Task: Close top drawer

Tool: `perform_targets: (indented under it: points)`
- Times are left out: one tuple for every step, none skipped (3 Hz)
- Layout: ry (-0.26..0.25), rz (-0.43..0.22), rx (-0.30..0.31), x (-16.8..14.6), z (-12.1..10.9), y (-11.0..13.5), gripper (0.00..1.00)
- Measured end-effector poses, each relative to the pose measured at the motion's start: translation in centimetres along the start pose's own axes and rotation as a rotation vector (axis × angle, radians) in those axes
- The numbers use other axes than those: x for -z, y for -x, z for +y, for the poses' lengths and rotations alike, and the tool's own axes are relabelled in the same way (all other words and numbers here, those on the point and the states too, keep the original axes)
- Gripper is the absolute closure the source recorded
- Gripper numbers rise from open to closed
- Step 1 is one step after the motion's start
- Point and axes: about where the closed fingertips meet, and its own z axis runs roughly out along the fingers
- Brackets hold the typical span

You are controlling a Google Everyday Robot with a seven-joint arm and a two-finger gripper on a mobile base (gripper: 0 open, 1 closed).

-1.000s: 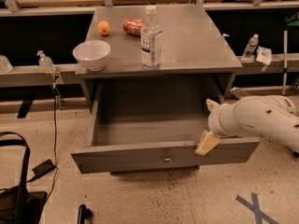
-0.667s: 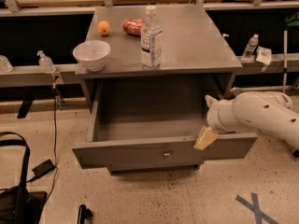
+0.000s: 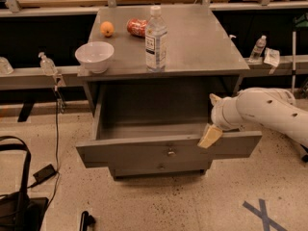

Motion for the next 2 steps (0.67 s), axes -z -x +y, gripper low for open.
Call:
perform_targets:
  points:
    - [0.000,0.000,0.000,0.03,-0.05,0.03,0.00]
    - [0.000,0.000,0.000,0.03,-0.06,0.04,0.00]
